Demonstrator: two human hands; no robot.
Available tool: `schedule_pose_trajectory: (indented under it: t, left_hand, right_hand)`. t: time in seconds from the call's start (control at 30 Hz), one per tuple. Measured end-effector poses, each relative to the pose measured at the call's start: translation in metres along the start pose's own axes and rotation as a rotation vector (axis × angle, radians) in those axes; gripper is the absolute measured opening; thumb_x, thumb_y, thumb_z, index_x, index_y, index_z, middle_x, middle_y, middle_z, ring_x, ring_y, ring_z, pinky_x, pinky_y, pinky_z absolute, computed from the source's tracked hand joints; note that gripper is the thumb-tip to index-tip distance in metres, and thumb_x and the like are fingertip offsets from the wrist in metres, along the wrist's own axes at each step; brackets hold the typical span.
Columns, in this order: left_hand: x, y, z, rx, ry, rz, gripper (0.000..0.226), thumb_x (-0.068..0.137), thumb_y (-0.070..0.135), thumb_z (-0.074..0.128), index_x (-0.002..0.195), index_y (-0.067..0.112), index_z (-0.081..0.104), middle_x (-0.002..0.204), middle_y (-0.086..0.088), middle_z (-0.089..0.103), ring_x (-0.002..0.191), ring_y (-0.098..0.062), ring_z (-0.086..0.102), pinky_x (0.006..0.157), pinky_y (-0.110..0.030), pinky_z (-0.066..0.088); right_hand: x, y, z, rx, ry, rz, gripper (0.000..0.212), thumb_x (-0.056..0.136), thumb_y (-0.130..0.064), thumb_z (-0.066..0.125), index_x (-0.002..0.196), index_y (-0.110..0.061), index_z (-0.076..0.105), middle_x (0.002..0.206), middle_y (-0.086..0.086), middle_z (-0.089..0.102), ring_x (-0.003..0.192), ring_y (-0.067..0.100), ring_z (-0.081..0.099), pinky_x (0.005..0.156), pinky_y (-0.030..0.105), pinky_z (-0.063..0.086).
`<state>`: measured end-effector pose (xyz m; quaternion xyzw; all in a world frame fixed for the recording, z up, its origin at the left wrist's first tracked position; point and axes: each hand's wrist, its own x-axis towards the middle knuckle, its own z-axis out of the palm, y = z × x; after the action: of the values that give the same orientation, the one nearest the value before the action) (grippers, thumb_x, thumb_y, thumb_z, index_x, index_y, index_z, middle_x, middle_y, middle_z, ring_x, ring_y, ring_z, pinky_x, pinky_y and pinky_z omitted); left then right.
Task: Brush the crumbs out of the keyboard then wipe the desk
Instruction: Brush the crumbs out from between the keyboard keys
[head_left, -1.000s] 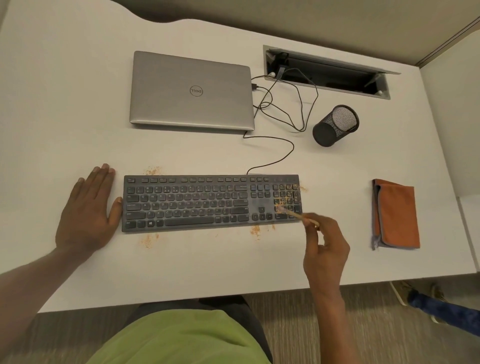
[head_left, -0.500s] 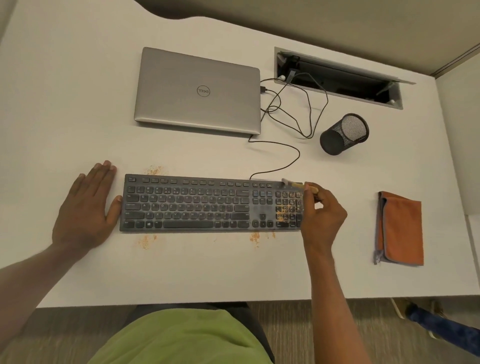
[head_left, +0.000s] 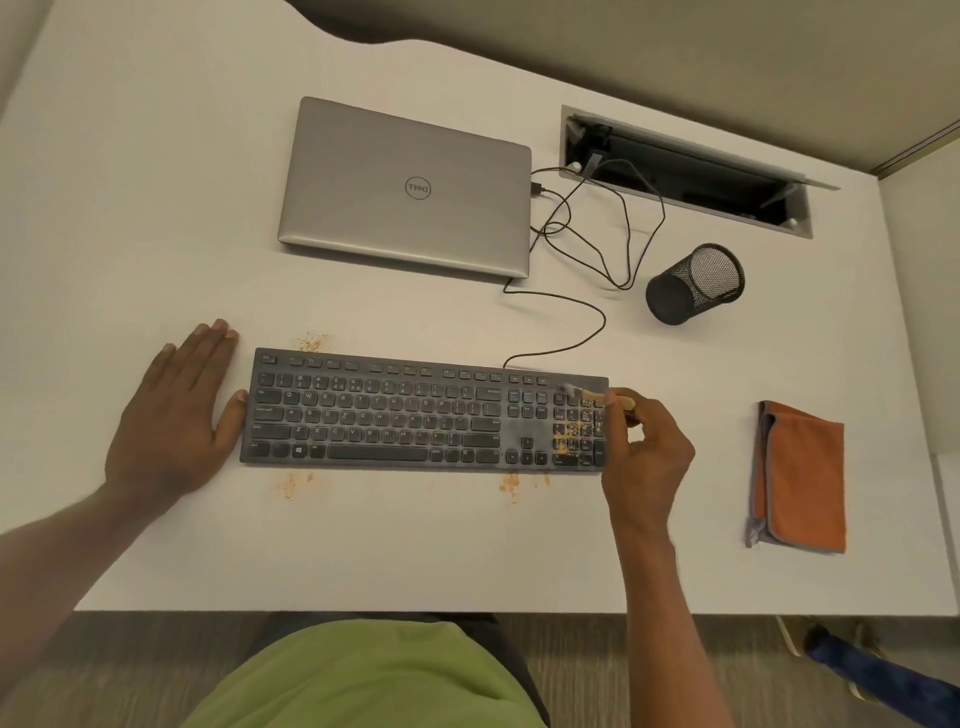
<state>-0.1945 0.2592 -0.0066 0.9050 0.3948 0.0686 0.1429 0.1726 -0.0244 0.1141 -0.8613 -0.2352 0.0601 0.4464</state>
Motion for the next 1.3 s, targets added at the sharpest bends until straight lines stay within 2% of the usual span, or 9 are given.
schedule_pose_trajectory:
  t: [0.13, 0.27, 0.43, 0.57, 0.73, 1.03, 1.17, 1.23, 1.3]
  left_hand:
    - [0.001, 0.000, 0.000, 0.003, -0.003, -0.005, 0.071, 0.107, 0.043, 0.029, 0.169, 0.009, 0.024, 0.176, -0.006, 0.022, 0.165, -0.020, 0.016, 0.135, -0.043, 0.011]
    - [0.000, 0.000, 0.000, 0.007, -0.008, -0.003, 0.072, 0.107, 0.043, 0.028, 0.169, 0.008, 0.024, 0.176, -0.006, 0.023, 0.165, -0.021, 0.017, 0.135, -0.041, 0.009]
    - [0.000, 0.001, -0.001, 0.003, -0.006, -0.005, 0.071, 0.107, 0.043, 0.028, 0.169, 0.009, 0.024, 0.176, -0.005, 0.023, 0.164, -0.018, 0.015, 0.135, -0.038, 0.007]
    - [0.000, 0.001, -0.001, -0.005, -0.005, -0.010, 0.071, 0.107, 0.044, 0.028, 0.169, 0.010, 0.024, 0.176, -0.005, 0.023, 0.164, -0.018, 0.016, 0.135, -0.039, 0.008]
    - [0.000, 0.002, -0.002, -0.016, -0.004, -0.015, 0.071, 0.107, 0.044, 0.029, 0.169, 0.010, 0.025, 0.176, -0.004, 0.024, 0.164, -0.021, 0.019, 0.135, -0.038, 0.007]
    - [0.000, 0.003, -0.003, -0.012, -0.017, -0.027, 0.071, 0.107, 0.045, 0.027, 0.170, 0.012, 0.023, 0.176, -0.003, 0.021, 0.164, -0.016, 0.015, 0.134, -0.034, 0.003]
    - [0.000, 0.003, -0.003, -0.011, -0.024, -0.028, 0.071, 0.107, 0.045, 0.026, 0.170, 0.012, 0.022, 0.176, -0.003, 0.020, 0.164, -0.017, 0.014, 0.135, -0.036, 0.004]
    - [0.000, 0.003, -0.002, -0.011, -0.024, -0.030, 0.071, 0.107, 0.045, 0.026, 0.170, 0.012, 0.021, 0.177, -0.003, 0.020, 0.165, -0.017, 0.014, 0.135, -0.036, 0.004]
    - [0.000, 0.002, -0.002, -0.012, -0.024, -0.027, 0.071, 0.107, 0.045, 0.027, 0.170, 0.012, 0.021, 0.177, -0.003, 0.020, 0.165, -0.017, 0.014, 0.135, -0.037, 0.005]
  right_hand:
    - [-0.005, 0.003, -0.010, -0.037, -0.059, 0.001, 0.009, 0.101, -0.009, 0.065, 0.096, -0.011, 0.072, 0.091, 0.004, 0.070, 0.083, 0.006, 0.062, 0.065, 0.011, 0.044]
    - [0.000, -0.005, -0.011, -0.011, -0.010, -0.022, 0.010, 0.102, -0.008, 0.064, 0.097, -0.008, 0.072, 0.092, 0.003, 0.071, 0.083, 0.006, 0.062, 0.065, 0.008, 0.043]
    - [0.013, -0.008, 0.004, 0.064, -0.007, 0.039, 0.013, 0.103, -0.016, 0.064, 0.095, -0.012, 0.074, 0.092, -0.003, 0.073, 0.082, 0.013, 0.065, 0.063, 0.018, 0.048]
    - [0.024, 0.008, 0.002, 0.011, -0.009, -0.001, 0.012, 0.103, -0.013, 0.062, 0.098, -0.012, 0.073, 0.094, -0.002, 0.071, 0.083, 0.010, 0.064, 0.073, 0.021, 0.050]
    - [0.035, 0.030, -0.023, -0.157, 0.092, -0.055, 0.010, 0.103, -0.007, 0.059, 0.103, -0.008, 0.069, 0.100, 0.003, 0.068, 0.089, 0.017, 0.061, 0.079, 0.014, 0.044]
    - [0.036, 0.021, -0.017, -0.046, 0.154, 0.054, 0.016, 0.104, -0.017, 0.060, 0.107, -0.009, 0.074, 0.097, 0.001, 0.074, 0.087, 0.009, 0.064, 0.075, 0.007, 0.043]
    - [0.035, 0.032, -0.017, -0.067, 0.191, 0.148, 0.018, 0.103, -0.015, 0.060, 0.106, -0.010, 0.076, 0.095, 0.006, 0.075, 0.080, 0.013, 0.062, 0.069, 0.006, 0.040]
    - [0.035, 0.035, -0.021, -0.097, 0.241, 0.184, 0.019, 0.103, -0.016, 0.059, 0.105, -0.010, 0.077, 0.092, 0.007, 0.074, 0.077, 0.015, 0.059, 0.067, 0.010, 0.042]
    - [0.034, 0.037, -0.024, -0.110, 0.293, 0.198, 0.019, 0.102, -0.017, 0.059, 0.104, -0.011, 0.076, 0.090, 0.006, 0.073, 0.076, 0.016, 0.059, 0.071, 0.026, 0.051]
